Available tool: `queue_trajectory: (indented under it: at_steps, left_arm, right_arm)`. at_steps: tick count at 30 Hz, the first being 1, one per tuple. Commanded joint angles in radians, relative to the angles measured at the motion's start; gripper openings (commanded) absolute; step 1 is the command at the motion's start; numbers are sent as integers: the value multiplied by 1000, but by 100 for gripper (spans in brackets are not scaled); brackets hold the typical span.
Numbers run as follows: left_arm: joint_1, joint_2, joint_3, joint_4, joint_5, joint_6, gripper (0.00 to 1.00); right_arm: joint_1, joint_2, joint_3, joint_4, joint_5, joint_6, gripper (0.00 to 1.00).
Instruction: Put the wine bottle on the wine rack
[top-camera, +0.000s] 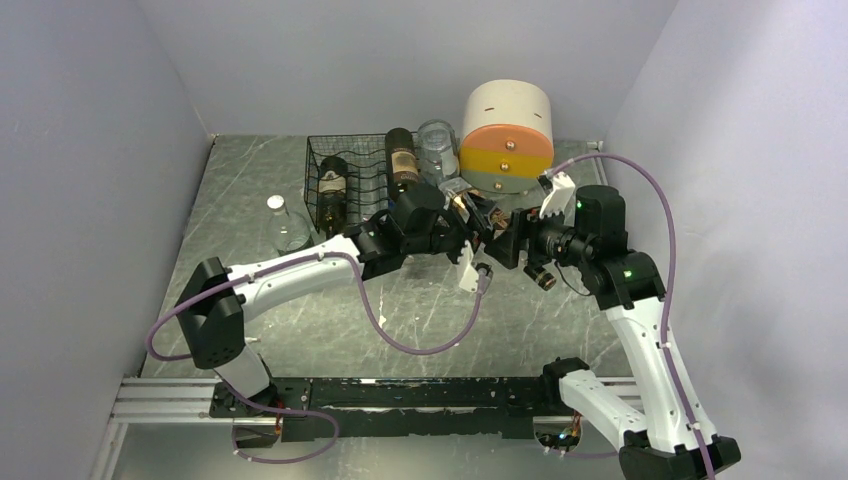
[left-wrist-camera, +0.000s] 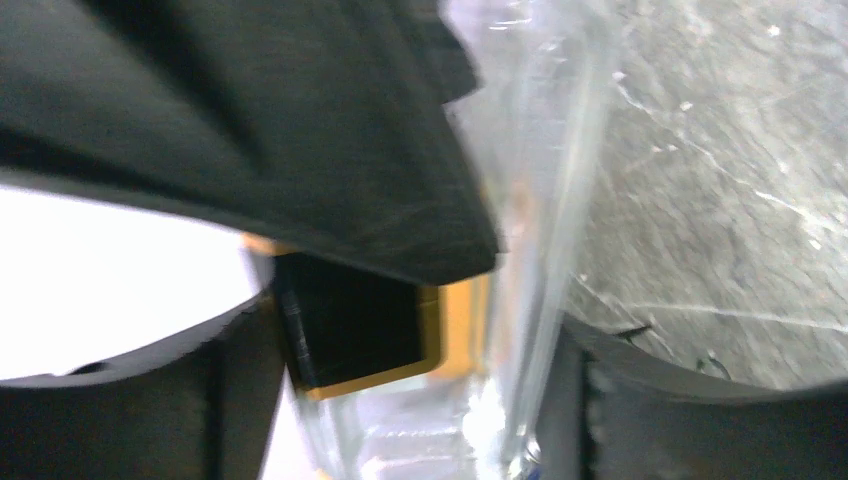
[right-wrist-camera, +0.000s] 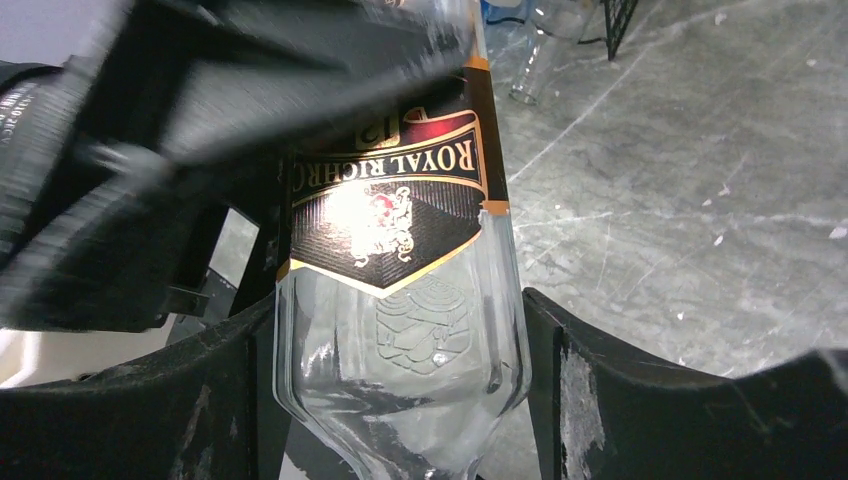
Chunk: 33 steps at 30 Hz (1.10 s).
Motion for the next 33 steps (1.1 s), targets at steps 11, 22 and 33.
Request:
queue_trajectory:
  at_steps: [11,22,33]
  left_arm:
    - [4,-203,-231,418,-91,-455,99]
    - [21,-356,-262,303,-800,-1343,100]
    - [20,-477,-124,1,-913,-1485,99]
  right_arm:
    - [2,-38,43,206,132,133,0]
    - [4,32,30,409,111,227,0]
    - [276,190,60,613,418,332,0]
